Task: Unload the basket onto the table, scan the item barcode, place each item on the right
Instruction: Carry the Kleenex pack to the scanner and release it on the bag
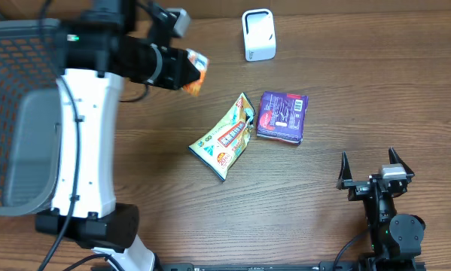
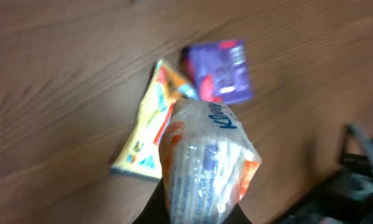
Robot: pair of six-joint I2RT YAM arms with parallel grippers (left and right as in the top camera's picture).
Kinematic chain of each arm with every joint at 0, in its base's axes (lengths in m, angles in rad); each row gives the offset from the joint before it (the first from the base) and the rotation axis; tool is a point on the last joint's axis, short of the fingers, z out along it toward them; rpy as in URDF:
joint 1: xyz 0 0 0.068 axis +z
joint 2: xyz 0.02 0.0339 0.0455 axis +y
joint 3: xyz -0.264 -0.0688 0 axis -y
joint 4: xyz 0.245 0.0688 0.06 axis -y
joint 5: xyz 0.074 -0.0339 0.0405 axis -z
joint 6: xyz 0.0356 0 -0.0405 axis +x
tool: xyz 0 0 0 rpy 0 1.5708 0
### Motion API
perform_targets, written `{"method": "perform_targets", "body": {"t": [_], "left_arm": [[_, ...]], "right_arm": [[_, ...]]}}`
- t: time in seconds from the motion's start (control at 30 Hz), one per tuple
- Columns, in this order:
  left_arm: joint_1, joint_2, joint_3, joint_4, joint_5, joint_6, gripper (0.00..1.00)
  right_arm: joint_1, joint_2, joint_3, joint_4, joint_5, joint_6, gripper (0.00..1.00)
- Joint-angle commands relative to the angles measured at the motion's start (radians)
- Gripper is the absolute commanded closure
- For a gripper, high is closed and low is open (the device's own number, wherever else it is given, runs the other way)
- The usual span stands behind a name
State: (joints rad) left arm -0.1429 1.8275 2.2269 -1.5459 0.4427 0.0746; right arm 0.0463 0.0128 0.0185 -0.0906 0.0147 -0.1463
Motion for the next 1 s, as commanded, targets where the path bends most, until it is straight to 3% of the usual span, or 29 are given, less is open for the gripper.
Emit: {"method": "perform_targets", "body": {"t": [0.0, 0.23, 0.33, 0.43, 0.7, 0.8, 0.97], "left_arm": [[-0.116, 0.056, -0.094, 0.015, -0.334, -0.138, 0.96], [-0.214, 0.161, -0.249, 0.079, -0.660, -0.401, 0.96], [-0.231, 0.226, -0.279, 0.101, -0.743, -0.460, 0.95], [-0.244, 0.301, -0.281, 0.121, -0.735, -0.461, 0.86], [-0.290, 0.446, -0.281, 0.158, -0.597, -0.460, 0.86], [-0.305, 0.467, -0.281, 0.192, -0.603, -0.460, 0.69], [-0.306, 0.469, -0.281, 0.225, -0.591, -0.459, 0.61]], "right_arm": [[-0.002, -0.010, -0.011, 0.006, -0.001, -0.004, 0.00], [-0.002, -0.010, -0.011, 0.007, -0.001, -0.004, 0.00], [-0.002, -0.010, -0.011, 0.006, -0.001, -0.004, 0.00], [-0.002, -0.010, -0.011, 0.006, -0.001, -0.004, 0.00], [-0.002, -0.010, -0.011, 0.006, -0.001, -0.004, 0.00], [-0.002, -0.010, -0.011, 0.006, -0.001, -0.004, 0.00], [-0.002, -0.010, -0.011, 0.006, -0.001, -0.004, 0.00]]}}
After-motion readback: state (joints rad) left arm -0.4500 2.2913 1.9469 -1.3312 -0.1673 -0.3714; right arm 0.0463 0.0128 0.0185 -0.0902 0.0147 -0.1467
